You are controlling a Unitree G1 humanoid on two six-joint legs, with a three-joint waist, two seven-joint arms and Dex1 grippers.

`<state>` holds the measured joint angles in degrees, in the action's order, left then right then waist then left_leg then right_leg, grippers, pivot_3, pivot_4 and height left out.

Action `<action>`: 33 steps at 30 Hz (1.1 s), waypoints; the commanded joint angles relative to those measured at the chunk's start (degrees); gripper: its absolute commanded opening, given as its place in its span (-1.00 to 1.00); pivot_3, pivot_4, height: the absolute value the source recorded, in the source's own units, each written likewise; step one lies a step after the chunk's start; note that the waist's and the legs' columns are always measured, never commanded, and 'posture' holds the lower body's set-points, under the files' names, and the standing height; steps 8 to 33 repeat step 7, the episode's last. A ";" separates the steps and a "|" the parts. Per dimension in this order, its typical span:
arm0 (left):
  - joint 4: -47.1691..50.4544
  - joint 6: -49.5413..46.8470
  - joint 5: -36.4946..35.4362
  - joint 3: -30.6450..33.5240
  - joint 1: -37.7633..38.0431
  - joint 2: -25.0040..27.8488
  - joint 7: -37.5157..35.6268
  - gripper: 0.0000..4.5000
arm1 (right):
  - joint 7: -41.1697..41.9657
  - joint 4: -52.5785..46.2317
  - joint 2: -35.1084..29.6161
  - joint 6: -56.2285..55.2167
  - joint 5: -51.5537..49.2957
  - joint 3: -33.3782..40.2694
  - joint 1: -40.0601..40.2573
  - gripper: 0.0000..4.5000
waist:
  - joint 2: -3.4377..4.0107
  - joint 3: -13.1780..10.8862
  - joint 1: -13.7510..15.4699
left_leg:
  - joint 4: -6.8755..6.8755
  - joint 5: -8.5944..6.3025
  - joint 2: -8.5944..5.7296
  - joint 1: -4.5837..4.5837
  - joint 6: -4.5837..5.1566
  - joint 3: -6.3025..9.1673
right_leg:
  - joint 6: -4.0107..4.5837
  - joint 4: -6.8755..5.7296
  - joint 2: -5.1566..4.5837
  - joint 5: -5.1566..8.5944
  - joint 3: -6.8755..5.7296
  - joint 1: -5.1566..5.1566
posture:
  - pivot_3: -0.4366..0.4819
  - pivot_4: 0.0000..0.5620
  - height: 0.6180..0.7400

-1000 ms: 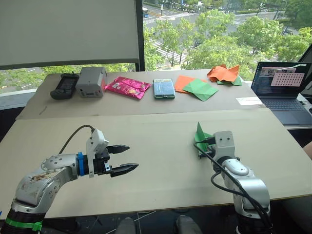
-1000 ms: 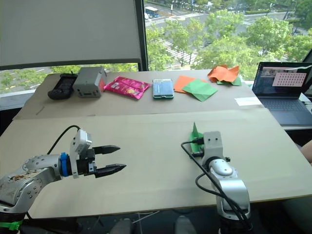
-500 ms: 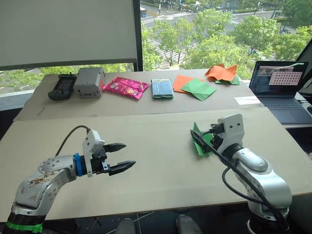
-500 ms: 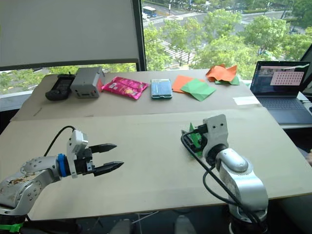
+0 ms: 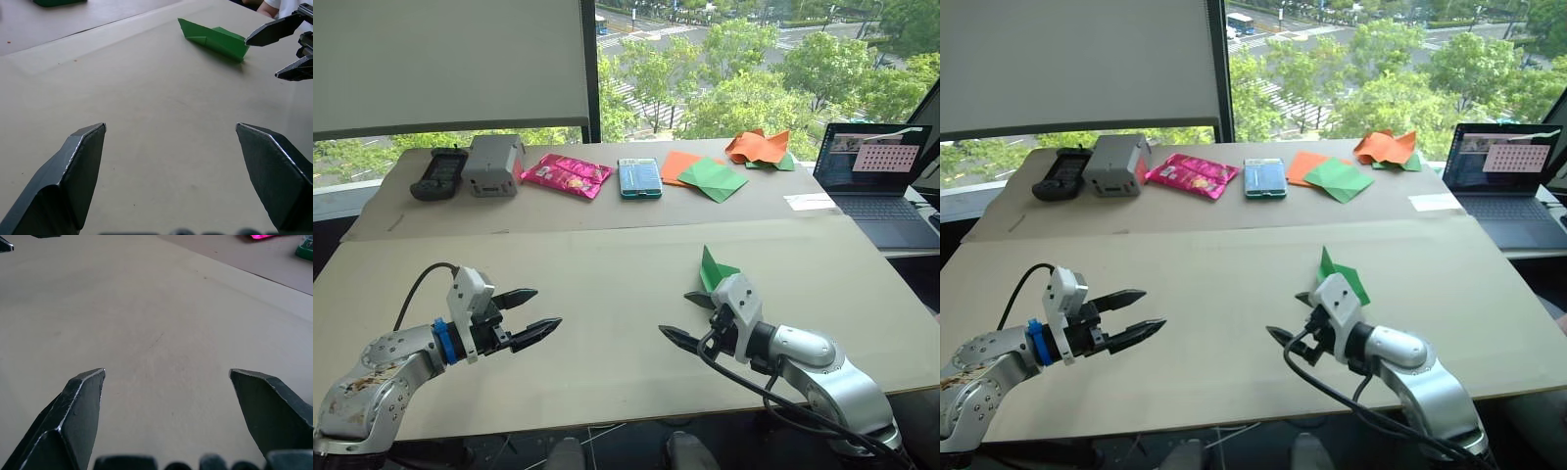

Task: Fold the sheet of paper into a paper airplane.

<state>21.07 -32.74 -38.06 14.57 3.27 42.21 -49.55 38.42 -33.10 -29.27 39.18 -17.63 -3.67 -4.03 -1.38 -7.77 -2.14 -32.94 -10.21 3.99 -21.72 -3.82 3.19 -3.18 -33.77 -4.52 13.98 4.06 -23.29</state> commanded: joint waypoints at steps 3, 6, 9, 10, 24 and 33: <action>1.68 1.66 -0.01 1.76 0.06 -0.31 0.46 1.00 | -0.43 -0.56 -0.16 -2.44 -0.75 0.81 -0.69 0.99 | 0.00 0.00 0.00 | 0.00 0.00 0.00 0.00 0.00 0.00 | 0.00 -0.02 0.01 0.00 0.00 0.01 | -0.05 -0.47 0.64; 1.73 1.87 0.48 1.36 -0.38 -0.30 0.88 1.00 | -0.81 -0.11 -0.09 -2.75 -0.48 0.63 -0.92 0.99 | 0.00 0.00 -0.01 | 0.00 0.00 0.00 0.01 0.00 0.00 | 0.00 -0.03 0.02 0.00 0.00 0.01 | -0.05 -0.47 0.64; 1.77 2.01 0.70 1.19 -0.53 -0.22 0.94 1.00 | -0.85 -0.03 -0.12 -2.83 -0.51 0.61 -0.93 0.99 | 0.00 0.00 -0.01 | 0.00 0.00 0.00 0.01 0.00 0.00 | 0.00 -0.03 0.02 0.00 0.00 0.01 | -0.05 -0.47 0.64; 1.77 2.01 0.70 1.19 -0.53 -0.22 0.94 1.00 | -0.85 -0.03 -0.12 -2.83 -0.51 0.61 -0.93 0.99 | 0.00 0.00 -0.01 | 0.00 0.00 0.00 0.01 0.00 0.00 | 0.00 -0.03 0.02 0.00 0.00 0.01 | -0.05 -0.47 0.64; 1.77 2.01 0.70 1.19 -0.53 -0.22 0.94 1.00 | -0.85 -0.03 -0.12 -2.83 -0.51 0.61 -0.93 0.99 | 0.00 0.00 -0.01 | 0.00 0.00 0.00 0.01 0.00 0.00 | 0.00 -0.03 0.02 0.00 0.00 0.01 | -0.05 -0.47 0.64; 1.77 2.01 0.70 1.19 -0.53 -0.22 0.94 1.00 | -0.85 -0.03 -0.12 -2.83 -0.51 0.61 -0.93 0.99 | 0.00 0.00 -0.01 | 0.00 0.00 0.00 0.01 0.00 0.00 | 0.00 -0.03 0.02 0.00 0.00 0.01 | -0.05 -0.47 0.64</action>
